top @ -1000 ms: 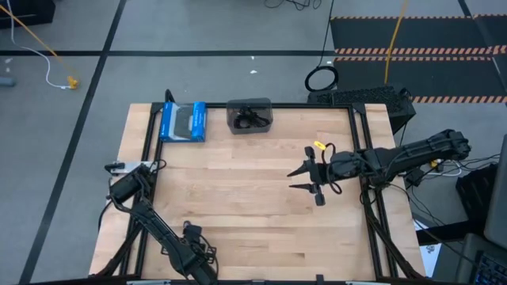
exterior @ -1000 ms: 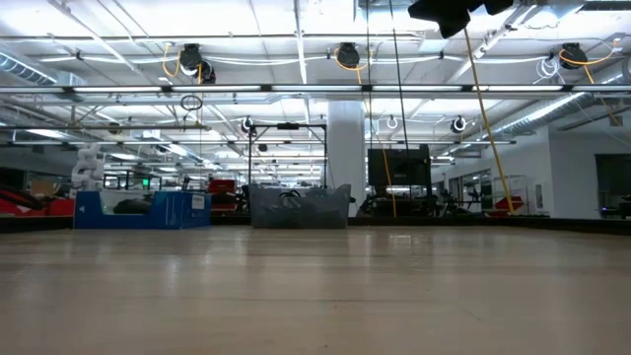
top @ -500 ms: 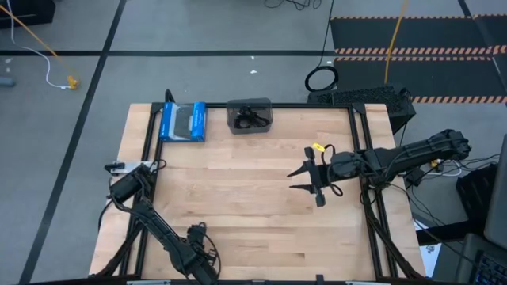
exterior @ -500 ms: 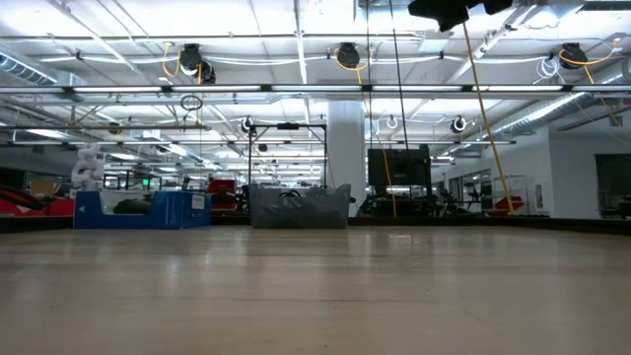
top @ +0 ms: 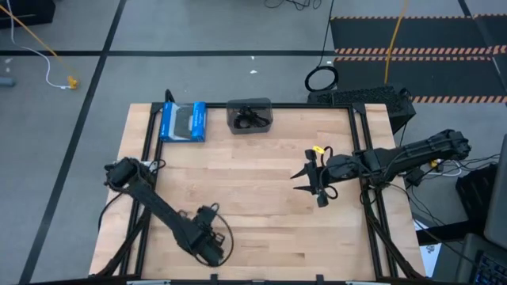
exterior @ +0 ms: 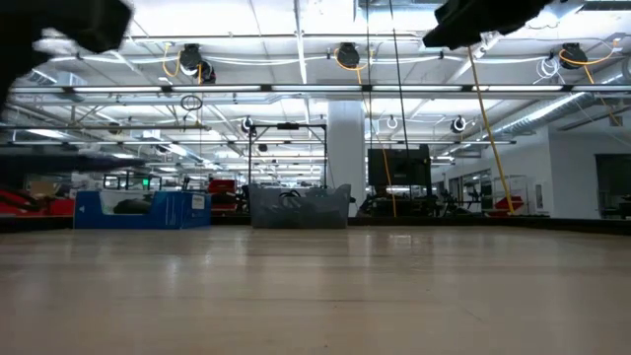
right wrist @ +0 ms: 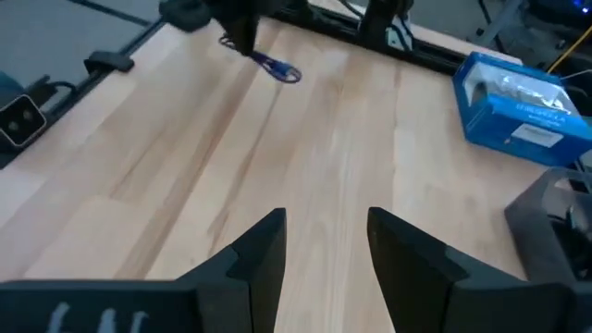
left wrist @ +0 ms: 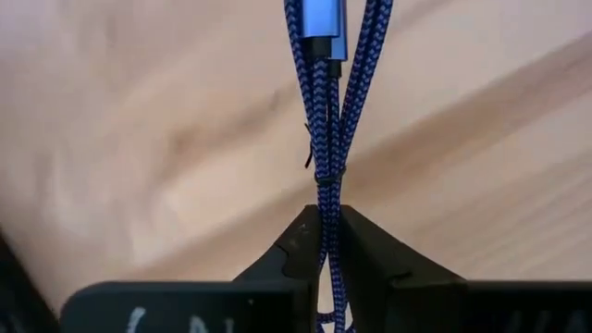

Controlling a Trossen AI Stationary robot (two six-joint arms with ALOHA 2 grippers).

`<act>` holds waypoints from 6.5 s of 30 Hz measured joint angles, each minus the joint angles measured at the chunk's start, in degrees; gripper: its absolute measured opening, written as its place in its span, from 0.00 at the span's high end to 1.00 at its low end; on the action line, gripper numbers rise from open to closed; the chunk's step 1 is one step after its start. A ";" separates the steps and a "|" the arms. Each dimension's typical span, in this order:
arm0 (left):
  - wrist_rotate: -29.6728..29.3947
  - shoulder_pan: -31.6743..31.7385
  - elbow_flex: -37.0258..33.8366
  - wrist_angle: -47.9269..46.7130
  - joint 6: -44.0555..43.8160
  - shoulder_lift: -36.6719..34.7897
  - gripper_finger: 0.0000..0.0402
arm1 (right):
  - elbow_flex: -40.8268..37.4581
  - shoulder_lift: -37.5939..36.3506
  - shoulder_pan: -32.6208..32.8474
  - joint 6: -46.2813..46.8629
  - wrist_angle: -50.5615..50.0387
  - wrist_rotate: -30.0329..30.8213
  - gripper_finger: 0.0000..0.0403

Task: Pick and place USB-C Cables
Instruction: Put the blue charger cable into the black bin, then return to Home Position

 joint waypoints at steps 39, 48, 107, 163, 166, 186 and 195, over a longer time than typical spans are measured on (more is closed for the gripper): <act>-13.14 53.50 0.25 23.65 103.60 -25.35 0.91 | -11.07 -0.31 0.02 9.45 12.94 9.07 0.64; -7.94 59.69 0.72 35.91 116.43 -25.89 0.91 | -11.05 -0.31 0.04 21.21 14.27 9.05 0.64; -0.57 71.05 0.62 42.48 121.29 1.93 0.91 | -14.24 -0.26 -7.21 15.04 28.73 9.38 0.64; -27.15 28.54 -15.08 31.04 82.39 -26.41 0.60 | -14.25 -3.73 -5.17 8.36 21.09 -1.46 0.97; -26.58 27.47 -19.40 35.17 82.14 -25.99 0.60 | -15.99 -5.85 -4.09 7.23 21.72 -1.53 0.98; -26.64 22.81 -46.18 70.42 84.55 -37.00 0.60 | -35.65 -27.64 -3.54 8.24 27.61 -1.40 1.00; -24.04 22.74 -58.16 88.41 90.87 -44.76 0.60 | -39.30 -35.94 -3.52 10.16 25.26 -3.02 1.00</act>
